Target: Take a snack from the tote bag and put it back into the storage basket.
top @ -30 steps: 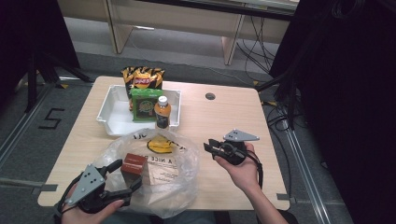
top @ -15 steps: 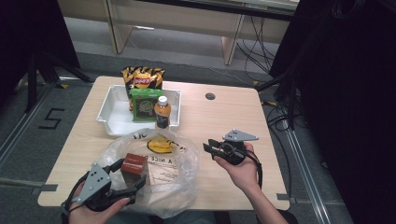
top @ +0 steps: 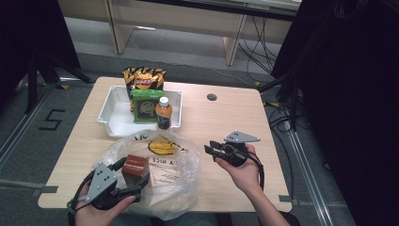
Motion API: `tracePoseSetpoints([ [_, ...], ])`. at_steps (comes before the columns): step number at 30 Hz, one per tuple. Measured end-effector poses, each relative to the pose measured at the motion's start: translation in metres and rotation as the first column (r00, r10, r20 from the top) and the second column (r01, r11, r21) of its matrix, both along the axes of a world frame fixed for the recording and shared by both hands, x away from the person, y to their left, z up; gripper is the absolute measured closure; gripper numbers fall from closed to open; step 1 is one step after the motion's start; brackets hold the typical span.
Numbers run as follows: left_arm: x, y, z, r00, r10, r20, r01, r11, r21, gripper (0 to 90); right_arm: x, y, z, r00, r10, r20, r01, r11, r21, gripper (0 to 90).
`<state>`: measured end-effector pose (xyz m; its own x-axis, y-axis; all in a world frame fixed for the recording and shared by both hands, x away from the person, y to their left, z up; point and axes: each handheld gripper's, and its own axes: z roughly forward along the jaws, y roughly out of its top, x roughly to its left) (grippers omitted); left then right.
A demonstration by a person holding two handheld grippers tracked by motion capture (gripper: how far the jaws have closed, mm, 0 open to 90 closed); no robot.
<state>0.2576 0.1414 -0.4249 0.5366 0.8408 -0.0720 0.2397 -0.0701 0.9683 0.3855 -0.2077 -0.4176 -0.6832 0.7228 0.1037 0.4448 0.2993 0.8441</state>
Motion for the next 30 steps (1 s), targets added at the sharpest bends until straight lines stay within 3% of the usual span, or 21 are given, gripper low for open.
tracePoseSetpoints([
  [1, 0.0, -0.001, -0.001, 1.0, 0.003, -0.003, -0.003, 1.0, 0.004, 14.4, -0.001, 0.001, 0.0, 0.9999, -0.011, -0.011, 0.011, 1.0, 0.008, 67.9],
  [3, 0.002, -0.002, -0.002, 0.9999, 0.006, -0.008, -0.006, 0.9999, 0.011, 14.5, 0.001, 0.0, 0.0, 0.9999, 0.001, 0.016, -0.001, 1.0, -0.008, 67.8],
  [6, 0.003, -0.003, -0.004, 0.9999, 0.011, -0.009, -0.01, 0.9997, 0.022, 14.8, 0.001, 0.001, -0.002, 0.9994, -0.008, 0.034, 0.008, 1.0, 0.005, 67.6],
  [10, 0.003, -0.003, -0.006, 0.9997, 0.015, -0.016, -0.015, 0.9996, 0.025, 15.8, 0.001, 0.0, -0.001, 0.9998, 0.001, 0.018, -0.001, 1.0, -0.003, 67.6],
  [11, 0.003, -0.004, -0.006, 0.9996, 0.017, -0.023, -0.016, 0.9995, 0.028, 16.6, 0.001, 0.001, -0.002, 0.9999, 0.008, -0.006, -0.008, 1.0, 0.013, 67.6],
  [17, 0.004, -0.003, -0.007, 0.9997, 0.016, -0.019, -0.015, 0.9995, 0.027, 20.9, 0.001, 0.001, -0.002, 1.0, -0.002, 0.009, 0.002, 1.0, 0.001, 67.6],
  [30, 0.004, 0.006, -0.003, 1.0, 0.004, 0.004, -0.004, 1.0, 0.006, 32.5, -0.001, 0.001, -0.003, 0.9998, -0.007, -0.02, 0.007, 1.0, 0.003, 67.5],
])
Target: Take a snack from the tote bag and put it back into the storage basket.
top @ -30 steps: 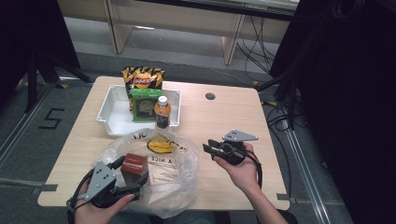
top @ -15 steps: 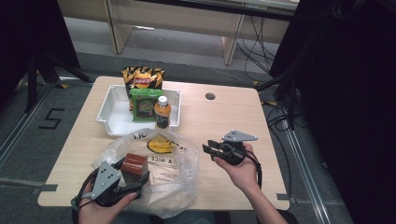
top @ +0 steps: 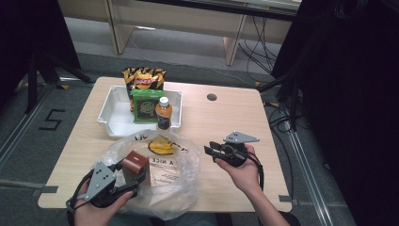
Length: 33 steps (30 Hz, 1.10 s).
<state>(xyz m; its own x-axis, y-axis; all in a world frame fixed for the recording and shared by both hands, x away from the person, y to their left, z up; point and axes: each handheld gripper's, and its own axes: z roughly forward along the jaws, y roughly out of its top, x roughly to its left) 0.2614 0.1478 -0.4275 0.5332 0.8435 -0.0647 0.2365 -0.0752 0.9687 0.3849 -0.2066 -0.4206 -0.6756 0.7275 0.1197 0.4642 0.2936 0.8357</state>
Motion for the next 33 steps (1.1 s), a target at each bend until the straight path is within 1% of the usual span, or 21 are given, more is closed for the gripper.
tracePoseSetpoints([
  [4, 0.002, 0.003, -0.001, 1.0, -0.006, 0.001, 0.006, 0.9999, -0.011, 34.1, 0.0, 0.0, 0.0, 0.9999, 0.004, -0.011, -0.004, 1.0, 0.004, 67.3],
  [5, 0.003, 0.004, -0.002, 0.9999, -0.011, 0.003, 0.011, 0.9998, -0.019, 34.1, 0.0, 0.0, 0.0, 0.9999, 0.003, -0.01, -0.003, 1.0, 0.003, 67.3],
  [7, 0.003, 0.004, -0.002, 1.0, -0.009, 0.001, 0.009, 0.9998, -0.016, 34.0, 0.0, 0.0, 0.0, 0.9999, 0.004, -0.01, -0.004, 1.0, 0.003, 67.2],
  [8, 0.004, 0.004, -0.002, 1.0, -0.008, 0.0, 0.008, 0.9998, -0.017, 33.9, 0.0, 0.001, -0.002, 1.0, 0.001, 0.003, -0.001, 1.0, 0.014, 67.0],
  [9, 0.004, 0.004, -0.002, 1.0, -0.008, 0.0, 0.008, 0.9998, -0.017, 33.9, 0.0, 0.001, -0.002, 1.0, 0.001, 0.003, -0.001, 1.0, 0.014, 67.0],
  [10, 0.004, 0.004, -0.002, 1.0, -0.007, 0.001, 0.007, 0.9998, -0.016, 34.2, -0.001, 0.001, -0.001, 0.9997, 0.005, -0.025, -0.004, 1.0, 0.005, 66.9],
  [11, 0.005, 0.004, -0.002, 1.0, -0.007, 0.002, 0.007, 0.9998, -0.017, 34.2, -0.001, 0.001, -0.001, 0.9997, 0.005, -0.025, -0.004, 1.0, 0.005, 66.9],
  [13, 0.005, 0.005, -0.002, 1.0, -0.008, 0.001, 0.008, 0.9998, -0.016, 35.6, -0.001, 0.001, -0.001, 0.9998, 0.001, -0.018, -0.001, 1.0, 0.002, 66.8],
  [14, 0.005, 0.005, -0.002, 1.0, -0.008, 0.004, 0.008, 0.9998, -0.021, 36.0, -0.001, 0.0, -0.001, 0.9999, 0.001, -0.012, -0.001, 1.0, 0.01, 66.8],
  [15, 0.005, 0.006, -0.002, 1.0, -0.007, -0.001, 0.007, 0.9997, -0.024, 36.2, 0.002, -0.001, -0.001, 0.9999, 0.009, 0.013, -0.009, 1.0, 0.001, 66.9],
  [17, 0.006, 0.007, -0.002, 0.9999, -0.011, 0.005, 0.011, 0.9994, -0.032, 36.5, 0.0, -0.001, 0.0, 1.0, -0.004, -0.004, 0.004, 1.0, -0.001, 66.8],
  [18, 0.005, 0.009, -0.002, 1.0, -0.01, -0.002, 0.01, 0.9996, -0.028, 36.6, 0.001, -0.002, -0.001, 0.9999, 0.001, 0.01, -0.001, 1.0, -0.008, 66.6],
  [20, 0.006, 0.009, -0.001, 1.0, -0.008, -0.006, 0.007, 0.9993, -0.036, 36.7, 0.001, -0.002, -0.001, 1.0, 0.003, 0.007, -0.003, 1.0, -0.008, 66.5],
  [21, 0.006, 0.009, -0.001, 1.0, -0.008, -0.006, 0.007, 0.9993, -0.036, 36.7, 0.001, -0.002, -0.002, 0.9998, 0.006, 0.016, -0.006, 1.0, -0.013, 66.4],
  [22, 0.006, 0.01, -0.001, 0.9999, -0.008, -0.007, 0.008, 0.9993, -0.036, 36.7, 0.001, -0.002, -0.002, 0.9998, 0.006, 0.016, -0.006, 1.0, -0.013, 66.4],
  [23, 0.006, 0.01, -0.001, 0.9999, -0.013, -0.001, 0.013, 0.999, -0.042, 36.8, 0.001, -0.001, -0.002, 1.0, 0.005, 0.0, -0.005, 1.0, -0.005, 66.2],
  [24, 0.006, 0.01, 0.0, 0.9999, -0.011, -0.003, 0.011, 0.9992, -0.038, 36.8, 0.001, -0.001, -0.002, 1.0, 0.005, 0.0, -0.005, 1.0, -0.005, 66.2],
  [28, 0.006, 0.011, 0.002, 0.9999, -0.015, 0.008, 0.015, 0.9988, -0.046, 36.9, 0.001, -0.002, -0.002, 1.0, 0.0, 0.006, 0.0, 1.0, -0.008, 66.1],
  [29, 0.006, 0.011, 0.003, 0.9997, -0.019, 0.016, 0.02, 0.9987, -0.046, 37.0, 0.002, -0.002, -0.002, 0.9998, 0.002, 0.021, -0.001, 1.0, -0.016, 66.0],
  [31, 0.005, 0.011, 0.005, 0.9997, -0.019, 0.018, 0.02, 0.9989, -0.043, 37.0, 0.002, -0.002, -0.002, 0.9998, 0.002, 0.021, -0.002, 1.0, -0.016, 66.0],
  [33, 0.005, 0.011, 0.006, 0.9995, -0.022, 0.024, 0.024, 0.9984, -0.051, 37.0, 0.002, -0.002, -0.003, 0.9996, -0.001, 0.027, 0.001, 1.0, -0.013, 66.0],
])
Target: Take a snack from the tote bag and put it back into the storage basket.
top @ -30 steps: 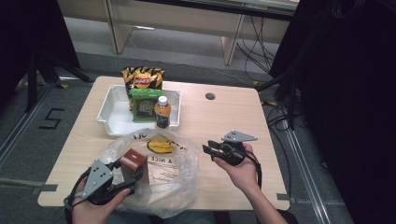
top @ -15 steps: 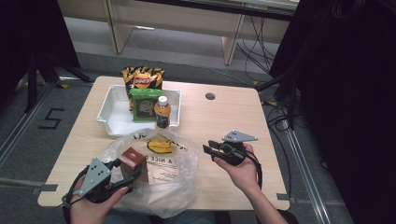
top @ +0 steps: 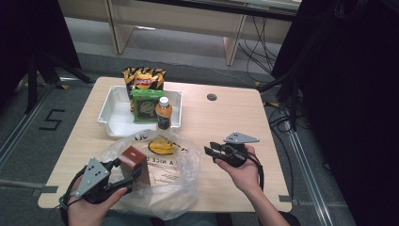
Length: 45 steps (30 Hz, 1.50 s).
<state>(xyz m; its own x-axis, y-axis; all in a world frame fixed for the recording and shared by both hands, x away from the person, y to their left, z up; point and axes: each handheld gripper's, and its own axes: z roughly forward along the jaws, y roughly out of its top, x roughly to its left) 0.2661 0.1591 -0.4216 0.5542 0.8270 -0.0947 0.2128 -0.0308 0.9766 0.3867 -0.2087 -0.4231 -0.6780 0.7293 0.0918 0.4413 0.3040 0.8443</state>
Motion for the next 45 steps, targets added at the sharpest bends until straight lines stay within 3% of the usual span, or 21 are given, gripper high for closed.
tracePoseSetpoints([
  [6, 0.0, 0.0, 0.006, 0.9997, -0.013, 0.02, 0.013, 0.9999, -0.002, 37.1, 0.0, 0.0, 0.0, 1.0, 0.004, -0.002, -0.004, 1.0, -0.003, 65.8],
  [9, 0.0, 0.0, 0.009, 0.9993, -0.022, 0.032, 0.022, 0.9998, -0.002, 37.2, -0.002, 0.001, 0.001, 0.9992, -0.009, -0.039, 0.009, 1.0, 0.019, 65.7],
  [13, 0.0, 0.001, 0.014, 0.9984, -0.025, 0.05, 0.026, 0.9997, -0.003, 37.2, -0.001, 0.002, -0.001, 0.9999, -0.005, -0.014, 0.005, 1.0, 0.02, 65.5],
  [16, 0.001, 0.002, 0.018, 0.9975, -0.025, 0.067, 0.026, 0.9996, -0.007, 37.3, -0.001, 0.001, -0.001, 0.9999, -0.004, -0.015, 0.004, 1.0, 0.022, 65.4],
  [18, 0.001, 0.003, 0.022, 0.9974, -0.024, 0.068, 0.025, 0.9997, -0.009, 37.3, -0.002, 0.0, 0.0, 0.9992, -0.008, -0.039, 0.009, 1.0, 0.022, 65.3],
  [19, 0.001, 0.004, 0.024, 0.9971, -0.024, 0.072, 0.025, 0.9996, -0.011, 37.3, -0.001, 0.001, -0.002, 0.9997, -0.016, -0.016, 0.017, 1.0, 0.021, 65.2],
  [21, 0.001, 0.005, 0.027, 0.996, -0.025, 0.085, 0.027, 0.9995, -0.018, 37.4, -0.001, 0.001, -0.001, 0.9995, -0.015, -0.029, 0.015, 1.0, 0.016, 65.1],
  [23, 0.001, 0.006, 0.032, 0.9956, -0.023, 0.091, 0.025, 0.9995, -0.02, 37.4, 0.0, 0.0, -0.002, 1.0, 0.0, -0.008, 0.0, 1.0, 0.019, 65.0],
  [26, 0.001, 0.008, 0.037, 0.9945, -0.019, 0.103, 0.022, 0.9995, -0.022, 37.5, 0.0, -0.001, 0.0, 0.9999, -0.003, -0.012, 0.003, 1.0, 0.011, 65.0],
  [34, 0.004, 0.011, 0.045, 0.993, -0.019, 0.116, 0.022, 0.9994, -0.025, 37.6, 0.0, 0.0, -0.001, 0.9999, -0.01, -0.005, 0.01, 0.999, 0.034, 64.6],
  [35, 0.005, 0.012, 0.046, 0.9927, -0.02, 0.119, 0.024, 0.9994, -0.026, 37.6, -0.001, 0.0, 0.0, 0.9996, -0.006, -0.029, 0.007, 0.999, 0.035, 64.5],
  [38, 0.006, 0.014, 0.049, 0.9923, -0.017, 0.123, 0.02, 0.9993, -0.03, 37.6, 0.0, -0.002, 0.0, 1.0, -0.001, -0.005, 0.001, 1.0, 0.007, 64.5],
  [39, 0.006, 0.014, 0.05, 0.9921, -0.016, 0.125, 0.02, 0.9993, -0.031, 37.7, -0.002, -0.001, 0.0, 0.9996, -0.006, -0.028, 0.007, 1.0, 0.018, 64.5],
  [44, 0.008, 0.015, 0.054, 0.9916, -0.019, 0.128, 0.024, 0.9991, -0.036, 37.7, 0.0, -0.002, 0.0, 1.0, -0.004, 0.0, 0.004, 1.0, 0.021, 64.3],
  [45, 0.008, 0.016, 0.055, 0.9919, -0.019, 0.126, 0.023, 0.9992, -0.032, 37.7, -0.001, -0.001, 0.0, 0.9995, -0.012, -0.029, 0.013, 0.999, 0.029, 64.3],
])
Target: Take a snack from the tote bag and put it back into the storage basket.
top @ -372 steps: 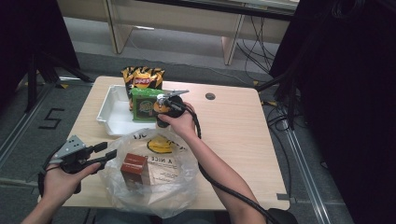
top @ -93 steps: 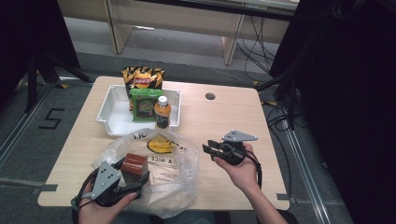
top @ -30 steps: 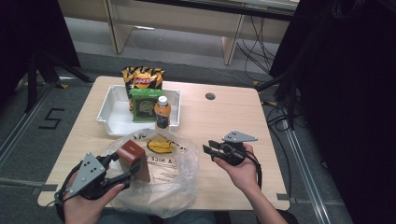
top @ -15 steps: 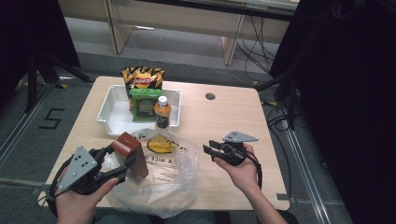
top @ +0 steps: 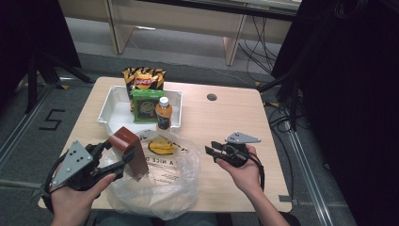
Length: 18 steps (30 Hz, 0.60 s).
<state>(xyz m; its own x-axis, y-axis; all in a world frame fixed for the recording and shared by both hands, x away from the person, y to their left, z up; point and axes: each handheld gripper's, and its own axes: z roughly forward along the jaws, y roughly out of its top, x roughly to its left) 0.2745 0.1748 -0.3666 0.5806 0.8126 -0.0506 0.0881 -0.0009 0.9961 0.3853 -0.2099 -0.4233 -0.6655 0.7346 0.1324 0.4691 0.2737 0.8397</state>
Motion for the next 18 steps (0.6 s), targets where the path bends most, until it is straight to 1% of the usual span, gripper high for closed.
tracePoseSetpoints([
  [1, 0.0, 0.0, 0.0, 1.0, 0.0, 0.0, 0.0, 1.0, -0.006, 37.7, 0.002, -0.001, 0.0, 0.9995, 0.006, 0.031, -0.006, 1.0, -0.008, 64.3],
  [2, 0.001, 0.0, 0.001, 1.0, 0.001, 0.003, -0.001, 1.0, -0.007, 37.7, 0.002, -0.001, 0.0, 0.9995, 0.006, 0.031, -0.005, 1.0, -0.011, 64.2],
  [4, 0.001, 0.0, 0.003, 1.0, -0.001, 0.003, 0.001, 1.0, -0.01, 37.7, -0.001, 0.001, 0.001, 1.0, -0.009, 0.002, 0.009, 1.0, 0.012, 64.2],
  [5, 0.001, 0.0, 0.004, 1.0, -0.005, 0.006, 0.005, 1.0, -0.006, 37.7, 0.0, 0.0, 0.001, 0.9999, -0.003, 0.013, 0.003, 1.0, 0.008, 64.1],
  [6, 0.002, 0.0, 0.005, 0.9999, -0.008, 0.007, 0.008, 0.9999, -0.007, 37.7, -0.001, 0.001, 0.001, 1.0, -0.004, 0.005, 0.004, 1.0, 0.009, 64.1],
  [8, 0.003, 0.0, 0.006, 0.9999, -0.012, 0.012, 0.012, 0.9999, -0.009, 37.7, 0.0, 0.001, 0.0, 0.9998, -0.003, 0.018, 0.003, 1.0, 0.005, 64.0],
  [9, 0.003, 0.0, 0.006, 0.9999, -0.011, 0.013, 0.011, 0.9999, -0.008, 37.7, 0.0, 0.0, 0.0, 0.9999, -0.002, 0.012, 0.002, 1.0, 0.005, 63.9],
  [11, 0.003, 0.0, 0.007, 0.9999, -0.011, 0.013, 0.011, 0.9999, -0.011, 37.8, 0.001, -0.002, 0.001, 0.9995, 0.004, 0.033, -0.003, 1.0, -0.022, 63.8],
  [13, 0.004, 0.0, 0.007, 0.9999, -0.009, 0.014, 0.01, 0.9999, -0.014, 37.8, 0.001, -0.002, 0.001, 0.9994, 0.003, 0.033, -0.003, 1.0, -0.022, 63.8],
  [14, 0.005, 0.001, 0.008, 0.9999, -0.006, 0.016, 0.006, 0.9999, -0.012, 37.8, 0.002, -0.002, 0.0, 0.999, 0.003, 0.046, -0.001, 1.0, -0.027, 63.8],
  [15, 0.005, 0.001, 0.009, 0.9998, -0.005, 0.02, 0.006, 0.9999, -0.011, 37.8, 0.002, -0.002, 0.0, 0.999, 0.003, 0.046, -0.001, 1.0, -0.027, 63.8],
  [16, 0.006, 0.001, 0.01, 0.9997, -0.005, 0.022, 0.005, 0.9998, -0.017, 37.8, 0.002, -0.001, 0.0, 0.9995, 0.014, 0.03, -0.013, 1.0, -0.018, 63.8],
  [18, 0.007, 0.002, 0.011, 0.9997, -0.001, 0.026, 0.002, 0.9999, -0.014, 37.8, 0.001, -0.001, 0.0, 0.9995, 0.006, 0.032, -0.006, 1.0, -0.016, 63.8],
])
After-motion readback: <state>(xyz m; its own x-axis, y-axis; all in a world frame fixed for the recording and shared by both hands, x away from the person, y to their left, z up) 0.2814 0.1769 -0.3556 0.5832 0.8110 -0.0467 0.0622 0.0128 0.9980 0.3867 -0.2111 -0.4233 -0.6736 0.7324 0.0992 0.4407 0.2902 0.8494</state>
